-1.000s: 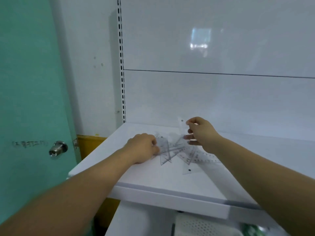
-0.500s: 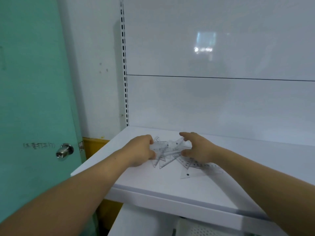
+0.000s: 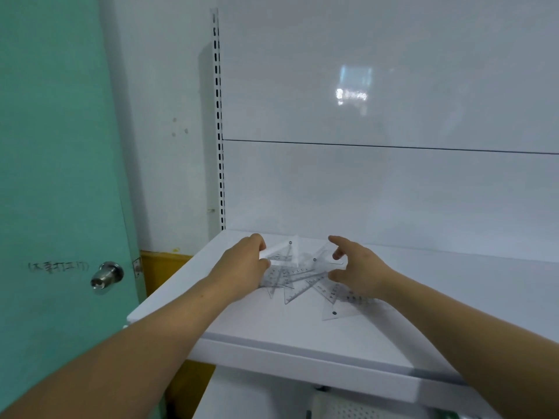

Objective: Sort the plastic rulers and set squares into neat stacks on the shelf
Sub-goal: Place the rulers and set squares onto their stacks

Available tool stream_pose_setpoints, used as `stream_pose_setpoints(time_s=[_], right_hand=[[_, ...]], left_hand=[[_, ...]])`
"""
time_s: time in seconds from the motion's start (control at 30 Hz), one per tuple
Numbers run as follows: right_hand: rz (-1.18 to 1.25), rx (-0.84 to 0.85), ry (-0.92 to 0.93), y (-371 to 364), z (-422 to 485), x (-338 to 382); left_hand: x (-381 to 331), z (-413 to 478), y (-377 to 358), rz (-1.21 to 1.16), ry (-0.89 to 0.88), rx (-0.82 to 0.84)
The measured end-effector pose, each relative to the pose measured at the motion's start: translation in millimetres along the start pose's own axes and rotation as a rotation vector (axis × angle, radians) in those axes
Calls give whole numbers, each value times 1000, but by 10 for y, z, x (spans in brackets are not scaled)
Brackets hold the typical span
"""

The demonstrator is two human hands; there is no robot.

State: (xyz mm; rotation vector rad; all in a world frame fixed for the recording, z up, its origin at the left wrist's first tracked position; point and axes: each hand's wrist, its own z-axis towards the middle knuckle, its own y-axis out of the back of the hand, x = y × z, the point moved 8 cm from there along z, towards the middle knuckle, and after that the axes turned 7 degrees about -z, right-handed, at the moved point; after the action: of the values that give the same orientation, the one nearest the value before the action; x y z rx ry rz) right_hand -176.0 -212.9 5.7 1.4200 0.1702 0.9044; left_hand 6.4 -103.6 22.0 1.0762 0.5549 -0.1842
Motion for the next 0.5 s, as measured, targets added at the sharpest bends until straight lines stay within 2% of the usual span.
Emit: stream_pose_setpoints(time_s=[0.1, 0.33, 0.5], right_hand=[[9, -39, -39, 30, -47, -33], [39, -147, -95, 150, -237, -84], [-1, -246, -148, 259, -413, -243]], left_hand=[[26, -5, 5, 20, -21, -13], [88, 39, -146, -128, 22, 142], [-118, 32, -211, -125, -94, 134]])
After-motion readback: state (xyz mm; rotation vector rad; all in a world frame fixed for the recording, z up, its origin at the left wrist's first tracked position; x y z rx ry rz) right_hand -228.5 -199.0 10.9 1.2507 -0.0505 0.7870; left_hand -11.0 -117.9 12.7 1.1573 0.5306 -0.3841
